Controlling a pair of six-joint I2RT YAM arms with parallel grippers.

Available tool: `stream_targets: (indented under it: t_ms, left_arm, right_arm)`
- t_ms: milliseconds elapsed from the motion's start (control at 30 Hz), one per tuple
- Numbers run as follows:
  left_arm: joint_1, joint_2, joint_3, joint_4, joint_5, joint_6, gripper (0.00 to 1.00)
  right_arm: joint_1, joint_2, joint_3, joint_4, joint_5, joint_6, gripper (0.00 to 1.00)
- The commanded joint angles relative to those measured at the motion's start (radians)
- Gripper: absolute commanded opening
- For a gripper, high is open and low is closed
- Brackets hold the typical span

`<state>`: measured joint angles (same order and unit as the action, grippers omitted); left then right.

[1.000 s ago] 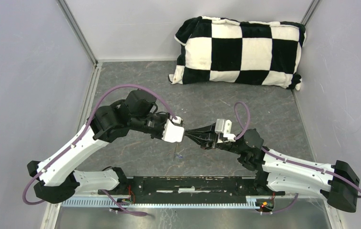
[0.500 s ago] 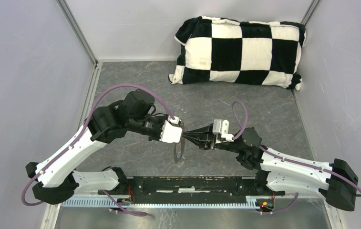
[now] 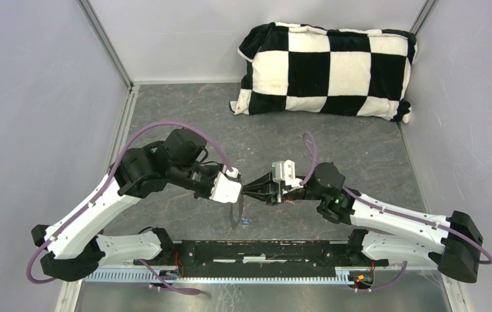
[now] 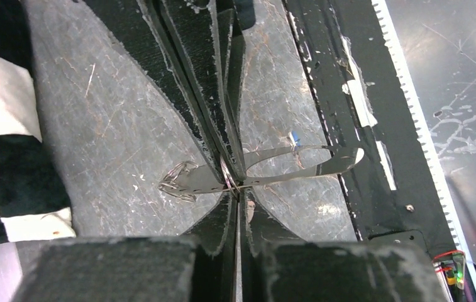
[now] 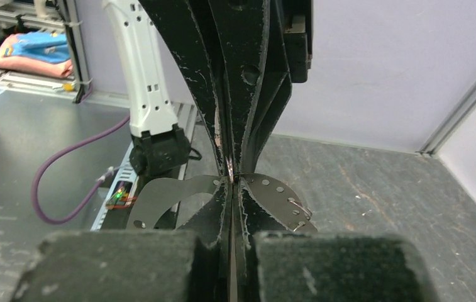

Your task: Put the keys on the keyring

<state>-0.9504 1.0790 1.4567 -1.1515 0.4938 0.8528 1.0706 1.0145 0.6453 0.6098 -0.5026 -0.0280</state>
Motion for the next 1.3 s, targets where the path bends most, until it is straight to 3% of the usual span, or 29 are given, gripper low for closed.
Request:
stream_targets:
  t_ms: [0, 200, 300, 467, 700, 900, 1267]
  left_arm:
    - [-0.008, -0.004, -0.010, 0.077, 0.079, 0.078, 0.02]
    - [-0.008, 0.003, -0.013, 0.075, 0.078, 0.065, 0.02]
    - [-0.008, 0.013, -0.009, 0.064, 0.076, 0.062, 0.02]
    - [-0.008, 0.028, -0.001, 0.046, 0.075, 0.063, 0.02]
    - [-0.008, 0.038, 0.001, 0.039, 0.061, 0.056, 0.02]
    - [-0.008, 0.033, -0.006, 0.039, 0.055, 0.064, 0.02]
    - [-0.008, 0.038, -0.008, 0.038, 0.045, 0.066, 0.02]
  right_arm:
    - [0.003, 0.021, 0.100, -0.124, -0.068, -0.037, 0.01]
    - [-0.023, -0.024, 0.148, -0.234, -0.028, -0.045, 0.38]
    - [-0.033, -0.040, 0.184, -0.311, -0.029, -0.076, 0.47]
    - [-0.039, -0.023, 0.272, -0.452, -0.052, -0.120, 0.47]
    - [-0.042, 0.045, 0.394, -0.656, -0.096, -0.188, 0.36]
    - [-0.042, 0.044, 0.435, -0.760, -0.082, -0.239, 0.53]
    - [-0.051, 0.072, 0.497, -0.862, -0.072, -0.256, 0.50]
